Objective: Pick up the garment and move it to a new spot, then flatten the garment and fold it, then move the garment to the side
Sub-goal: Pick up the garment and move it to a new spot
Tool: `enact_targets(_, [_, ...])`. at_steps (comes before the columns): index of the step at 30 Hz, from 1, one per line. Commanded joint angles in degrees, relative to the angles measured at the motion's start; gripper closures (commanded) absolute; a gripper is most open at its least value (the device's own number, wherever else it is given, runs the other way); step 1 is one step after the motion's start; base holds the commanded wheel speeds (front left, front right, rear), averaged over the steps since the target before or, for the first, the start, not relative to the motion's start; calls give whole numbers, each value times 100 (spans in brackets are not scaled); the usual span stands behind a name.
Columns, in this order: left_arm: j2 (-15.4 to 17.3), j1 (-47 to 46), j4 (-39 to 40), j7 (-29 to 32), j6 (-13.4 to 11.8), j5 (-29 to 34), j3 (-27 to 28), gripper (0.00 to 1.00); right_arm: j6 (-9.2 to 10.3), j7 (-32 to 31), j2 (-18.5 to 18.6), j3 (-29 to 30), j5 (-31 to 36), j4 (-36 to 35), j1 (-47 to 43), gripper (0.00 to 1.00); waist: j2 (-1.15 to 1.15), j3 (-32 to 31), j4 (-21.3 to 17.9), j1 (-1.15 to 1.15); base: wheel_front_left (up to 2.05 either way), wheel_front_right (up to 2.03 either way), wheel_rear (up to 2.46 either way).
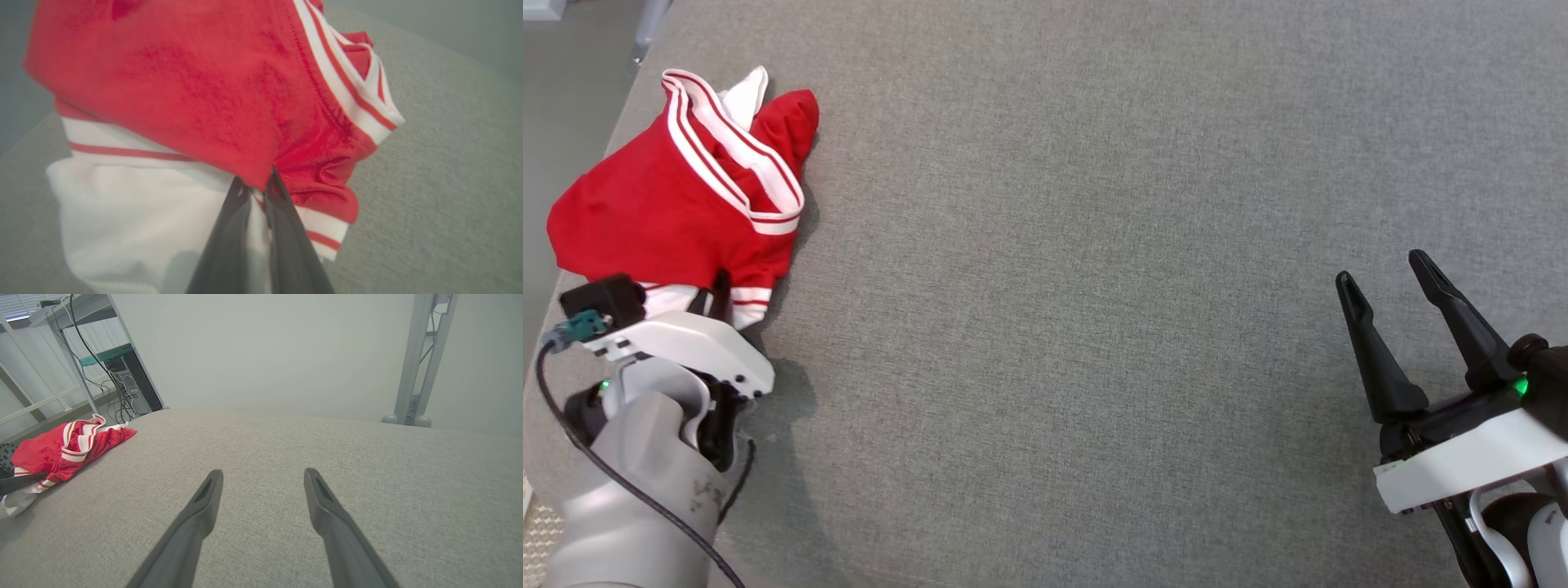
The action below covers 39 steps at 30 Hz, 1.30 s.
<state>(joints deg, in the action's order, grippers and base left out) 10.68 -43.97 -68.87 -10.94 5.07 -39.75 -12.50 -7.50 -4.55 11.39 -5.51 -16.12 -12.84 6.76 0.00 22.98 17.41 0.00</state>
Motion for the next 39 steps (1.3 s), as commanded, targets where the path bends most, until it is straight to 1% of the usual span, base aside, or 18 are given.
enact_targets(1, [139, -169, 28, -204, 28, 67, 0, 100, 2, 47, 9, 47, -17, 26, -9, 0, 0, -84, 21, 0, 0, 0, 0])
enact_targets(5, [275, -137, 291, -397, -24, 209, 63, 100, 2, 101, -57, 54, -46, 122, -93, 0, 0, -331, 52, 0, 0, 0, 0])
enact_targets(6, [339, -123, 477, -411, -80, 262, 120, 100, 2, 129, -71, 56, -50, 151, -115, 0, 0, -404, 60, 0, 0, 0, 0])
enact_targets(10, [510, 308, 1585, -412, -339, 584, 494, 100, 2, 226, -147, 39, -57, 253, -187, 0, 0, -723, 61, 0, 0, 0, 0])
enact_targets(13, [523, 720, 2475, -415, -515, 851, 773, 100, 2, 291, -209, 37, -88, 353, -293, 0, 0, -989, 31, 0, 0, 0, 0])
enact_targets(16, [544, 1224, 3255, -416, -624, 1091, 981, 100, 2, 354, -280, 34, -97, 411, -369, 0, 0, -1207, -33, 0, 0, 0, 0])
enact_targets(18, [518, 1598, 3759, -416, -697, 1206, 1065, 100, 2, 393, -320, 34, -104, 451, -434, 0, 0, -1350, -94, 0, 0, 0, 0])
enact_targets(21, [489, 2173, 4502, -416, -878, 1361, 1134, 100, 2, 430, -375, 37, -113, 510, -533, 0, 0, -1550, -204, 0, 0, 0, 0])
enact_targets(23, [430, 2575, 4999, -390, -960, 1374, 1112, 100, 2, 457, -410, 49, -117, 518, -592, 0, 0, -1642, -277, 0, 0, 0, 0])
enact_targets(26, [427, 3066, 5774, -221, -1124, 1443, 1070, 100, 2, 462, -451, 79, -120, 505, -657, 0, 0, -1714, -355, 0, 0, 0, 0])
enact_targets(27, [427, 3066, 5774, -221, -1124, 1443, 1070, 100, 2, 462, -451, 79, -120, 505, -657, 0, 0, -1714, -355, 0, 0, 0, 0])
enact_targets(30, [418, 3497, 6418, 40, -1297, 1504, 981, 100, 2, 464, -471, 111, -79, 502, -720, 0, 0, -1782, -448, 0, 0, 0, 0])
enact_targets(34, [395, 3915, 7072, 294, -1458, 1611, 835, 100, 2, 448, -480, 121, 14, 464, -732, 0, 0, -1826, -617, 0, 0, 0, 0])
enact_targets(35, [368, 4066, 7313, 383, -1507, 1652, 739, 100, 2, 442, -488, 108, 4, 428, -713, 0, 0, -1824, -730, 0, 0, 0, 0])
enact_targets(39, [264, 4206, 7597, 516, -1500, 1723, 477, 100, 2, 480, -423, 16, 15, 365, -581, 0, 0, -1801, -1076, 0, 0, 0, 0])
